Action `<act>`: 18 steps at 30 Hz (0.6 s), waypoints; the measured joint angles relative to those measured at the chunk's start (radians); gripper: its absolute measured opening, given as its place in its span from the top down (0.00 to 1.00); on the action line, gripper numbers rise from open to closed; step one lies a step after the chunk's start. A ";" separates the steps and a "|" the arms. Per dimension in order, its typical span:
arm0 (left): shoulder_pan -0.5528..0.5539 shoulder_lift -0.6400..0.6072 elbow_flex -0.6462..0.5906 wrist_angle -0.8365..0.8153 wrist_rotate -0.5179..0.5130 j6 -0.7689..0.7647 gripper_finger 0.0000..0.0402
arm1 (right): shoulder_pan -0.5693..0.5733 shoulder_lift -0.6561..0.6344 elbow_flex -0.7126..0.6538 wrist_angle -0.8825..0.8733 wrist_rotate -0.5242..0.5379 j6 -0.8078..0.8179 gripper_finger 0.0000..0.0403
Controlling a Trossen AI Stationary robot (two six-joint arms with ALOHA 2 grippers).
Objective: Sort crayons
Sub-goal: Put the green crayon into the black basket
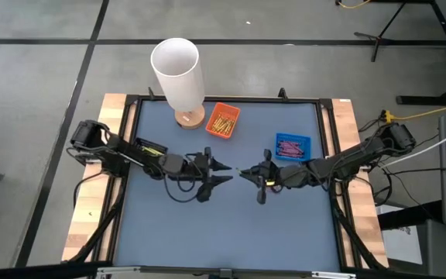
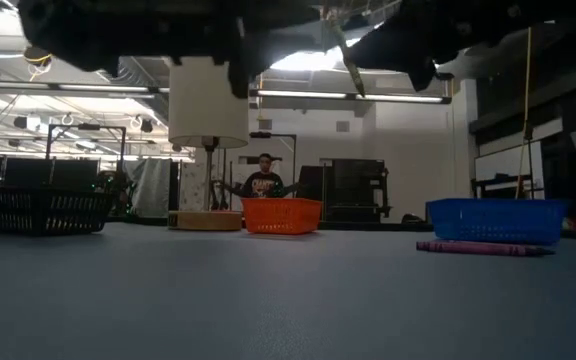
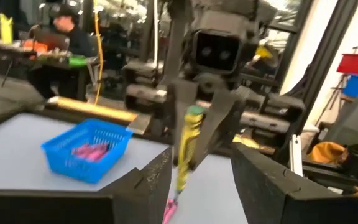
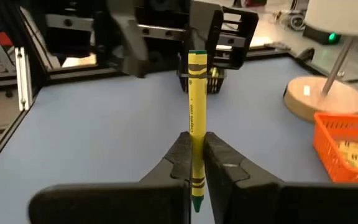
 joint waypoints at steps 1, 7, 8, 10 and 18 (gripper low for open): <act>0.001 0.002 0.014 -0.002 0.011 0.014 0.63 | -0.005 0.000 0.000 0.011 0.000 -0.008 0.95; 0.001 0.003 0.084 -0.035 0.026 0.086 0.63 | -0.003 0.000 0.000 0.059 0.004 -0.061 0.95; 0.001 0.003 0.091 -0.035 0.024 0.086 0.63 | -0.003 0.000 0.000 0.072 0.001 -0.073 0.95; 0.001 0.003 0.100 -0.035 0.025 0.088 0.63 | -0.003 0.000 0.000 0.095 -0.003 -0.088 0.95; 0.001 0.003 0.121 -0.035 0.024 0.104 0.63 | -0.003 0.000 0.000 0.158 -0.010 -0.159 0.95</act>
